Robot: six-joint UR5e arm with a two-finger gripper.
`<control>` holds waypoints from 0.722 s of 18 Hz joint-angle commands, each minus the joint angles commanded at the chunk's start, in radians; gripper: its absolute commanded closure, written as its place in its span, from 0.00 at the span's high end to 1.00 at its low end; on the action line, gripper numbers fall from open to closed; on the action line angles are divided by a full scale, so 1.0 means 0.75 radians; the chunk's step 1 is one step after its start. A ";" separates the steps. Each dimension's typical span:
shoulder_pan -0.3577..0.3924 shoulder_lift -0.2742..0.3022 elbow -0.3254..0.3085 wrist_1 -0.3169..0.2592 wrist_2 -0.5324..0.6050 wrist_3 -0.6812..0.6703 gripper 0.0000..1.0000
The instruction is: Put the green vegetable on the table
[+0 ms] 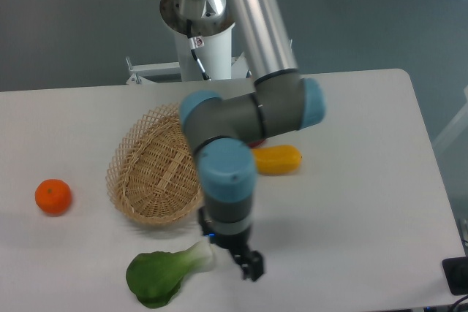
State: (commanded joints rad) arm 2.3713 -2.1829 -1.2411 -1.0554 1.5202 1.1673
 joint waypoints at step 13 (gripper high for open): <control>0.213 -0.008 0.072 -0.104 0.006 0.241 1.00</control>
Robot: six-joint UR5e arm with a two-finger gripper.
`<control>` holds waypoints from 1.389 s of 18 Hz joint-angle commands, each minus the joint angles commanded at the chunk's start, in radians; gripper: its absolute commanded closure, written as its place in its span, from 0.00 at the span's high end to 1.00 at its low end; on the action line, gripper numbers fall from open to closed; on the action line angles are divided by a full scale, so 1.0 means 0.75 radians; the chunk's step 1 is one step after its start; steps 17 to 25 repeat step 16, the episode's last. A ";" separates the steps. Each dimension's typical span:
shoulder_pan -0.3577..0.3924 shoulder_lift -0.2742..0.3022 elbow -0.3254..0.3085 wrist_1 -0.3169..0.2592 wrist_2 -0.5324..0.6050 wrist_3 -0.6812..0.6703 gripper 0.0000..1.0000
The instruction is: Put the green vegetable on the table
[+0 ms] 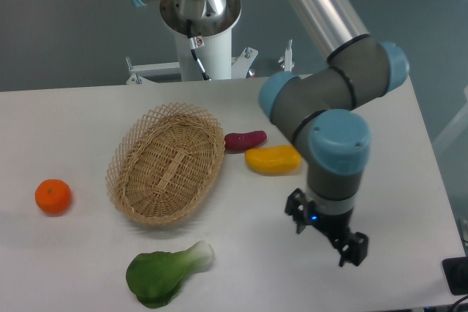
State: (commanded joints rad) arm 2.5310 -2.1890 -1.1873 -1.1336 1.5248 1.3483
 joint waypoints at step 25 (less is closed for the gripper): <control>0.072 -0.020 0.023 -0.049 0.072 0.113 1.00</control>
